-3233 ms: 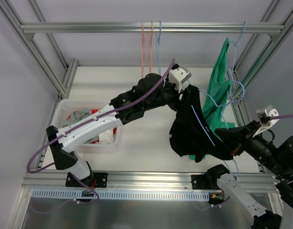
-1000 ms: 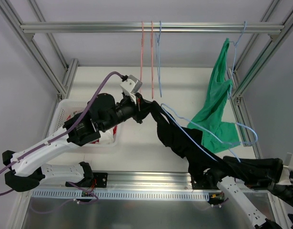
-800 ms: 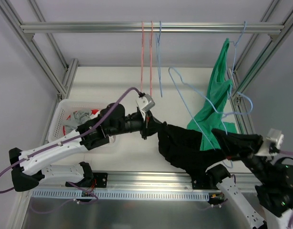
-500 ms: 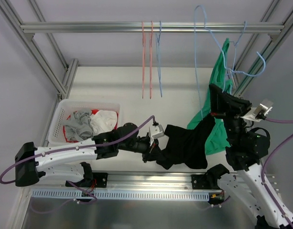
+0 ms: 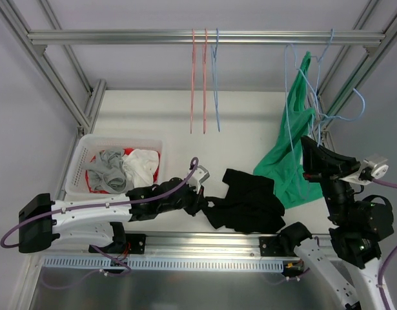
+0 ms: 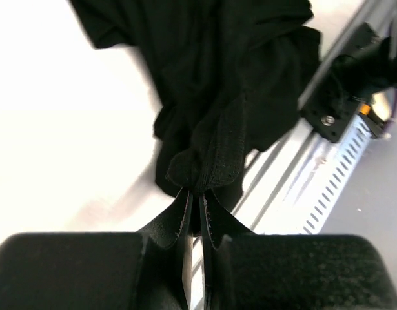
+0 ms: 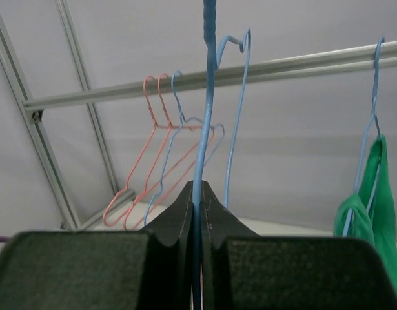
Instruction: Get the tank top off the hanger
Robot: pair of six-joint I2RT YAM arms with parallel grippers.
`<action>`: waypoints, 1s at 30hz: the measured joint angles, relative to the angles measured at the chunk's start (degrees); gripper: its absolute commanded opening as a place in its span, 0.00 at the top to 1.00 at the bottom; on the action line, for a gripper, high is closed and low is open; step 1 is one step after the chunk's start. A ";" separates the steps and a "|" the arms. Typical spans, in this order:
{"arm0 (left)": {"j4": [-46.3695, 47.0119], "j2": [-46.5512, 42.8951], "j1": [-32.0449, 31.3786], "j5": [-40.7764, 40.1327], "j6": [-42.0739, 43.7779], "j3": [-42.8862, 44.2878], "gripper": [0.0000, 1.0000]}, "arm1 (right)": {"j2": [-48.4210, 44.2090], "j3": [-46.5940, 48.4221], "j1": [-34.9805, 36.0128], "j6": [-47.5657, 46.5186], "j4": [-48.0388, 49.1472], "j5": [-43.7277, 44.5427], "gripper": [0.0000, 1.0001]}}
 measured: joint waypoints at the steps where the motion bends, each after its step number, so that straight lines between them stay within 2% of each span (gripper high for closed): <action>1: -0.37 -0.28 -0.02 -1.36 -0.28 -0.28 1.00 | 0.13 2.69 0.00 0.39 -5.27 -0.13 1.00; 3: -1.27 -0.72 0.00 -3.13 -0.92 -0.50 0.95 | 1.05 6.71 0.02 1.88 -13.94 -0.39 1.00; 7: -1.75 -1.49 -0.02 -4.20 -1.25 -0.50 0.77 | 8.57 12.46 0.02 4.22 -24.70 -0.55 1.00; 9: -2.08 -1.84 -0.02 -4.00 -1.01 -0.44 0.55 | 15.52 15.67 0.02 4.94 -27.89 -0.52 1.00; 10: -2.23 -2.10 -0.02 -3.82 -1.05 -0.44 0.41 | 19.65 17.42 0.02 5.25 -28.87 -0.52 1.00; 11: -2.47 -2.51 -0.02 -3.58 -1.01 -0.44 0.16 | 23.82 19.58 0.02 5.46 -29.66 -0.50 1.00; 12: -2.67 -3.04 -0.02 -3.37 -0.83 -0.42 0.01 | 27.93 22.18 0.02 5.57 -30.53 -0.46 1.00; 15: -3.06 -5.57 -0.02 -2.49 -1.11 -0.42 0.01 | 41.33 32.06 0.02 5.57 -31.63 -0.50 1.00; 20: -3.50 -11.10 -0.02 -1.09 -1.20 -0.90 0.01 | 57.02 45.83 0.11 5.53 -31.63 -0.59 1.00; 25: -3.58 -14.69 -0.07 -0.42 -1.81 -4.35 0.01 | 66.62 54.07 0.74 5.40 -31.32 -0.72 1.00; 30: -4.11 -14.75 -0.07 -0.28 -2.47 -6.25 0.01 | 71.63 57.00 2.89 5.18 -31.34 -0.35 1.00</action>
